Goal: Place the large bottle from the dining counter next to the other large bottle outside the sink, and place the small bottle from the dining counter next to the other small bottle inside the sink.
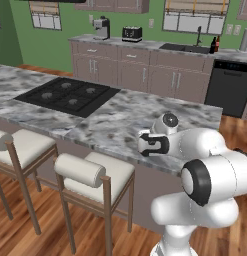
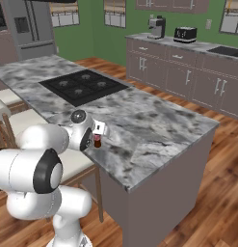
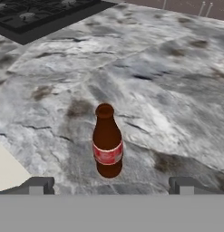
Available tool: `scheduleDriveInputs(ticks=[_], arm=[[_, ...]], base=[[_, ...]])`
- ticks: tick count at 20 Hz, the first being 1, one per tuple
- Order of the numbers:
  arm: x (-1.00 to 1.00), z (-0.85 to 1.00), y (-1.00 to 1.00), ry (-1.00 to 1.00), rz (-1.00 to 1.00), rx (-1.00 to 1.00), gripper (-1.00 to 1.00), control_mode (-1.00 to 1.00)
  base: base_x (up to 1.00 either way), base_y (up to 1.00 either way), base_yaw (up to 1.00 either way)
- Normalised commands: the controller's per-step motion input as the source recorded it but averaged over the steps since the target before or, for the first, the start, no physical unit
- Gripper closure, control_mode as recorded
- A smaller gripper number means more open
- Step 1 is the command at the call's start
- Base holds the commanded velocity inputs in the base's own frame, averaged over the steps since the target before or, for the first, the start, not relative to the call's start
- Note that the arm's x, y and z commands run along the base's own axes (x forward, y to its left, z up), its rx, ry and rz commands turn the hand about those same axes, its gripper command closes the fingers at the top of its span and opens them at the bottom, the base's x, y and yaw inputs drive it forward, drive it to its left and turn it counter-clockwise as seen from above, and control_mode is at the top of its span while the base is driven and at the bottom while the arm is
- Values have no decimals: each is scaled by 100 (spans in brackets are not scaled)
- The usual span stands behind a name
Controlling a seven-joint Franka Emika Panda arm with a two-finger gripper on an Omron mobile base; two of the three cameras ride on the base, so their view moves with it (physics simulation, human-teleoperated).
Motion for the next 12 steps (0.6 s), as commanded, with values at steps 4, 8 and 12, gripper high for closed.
scheduleDriveInputs(ticks=[4,8,12], arm=[[11,-6,0,0,0,0,-100,-100],[13,-3,1,0,0,0,-100,-100],[15,-5,3,0,0,0,-100,-100]], base=[[0,0,0],[0,0,0],[0,0,0]])
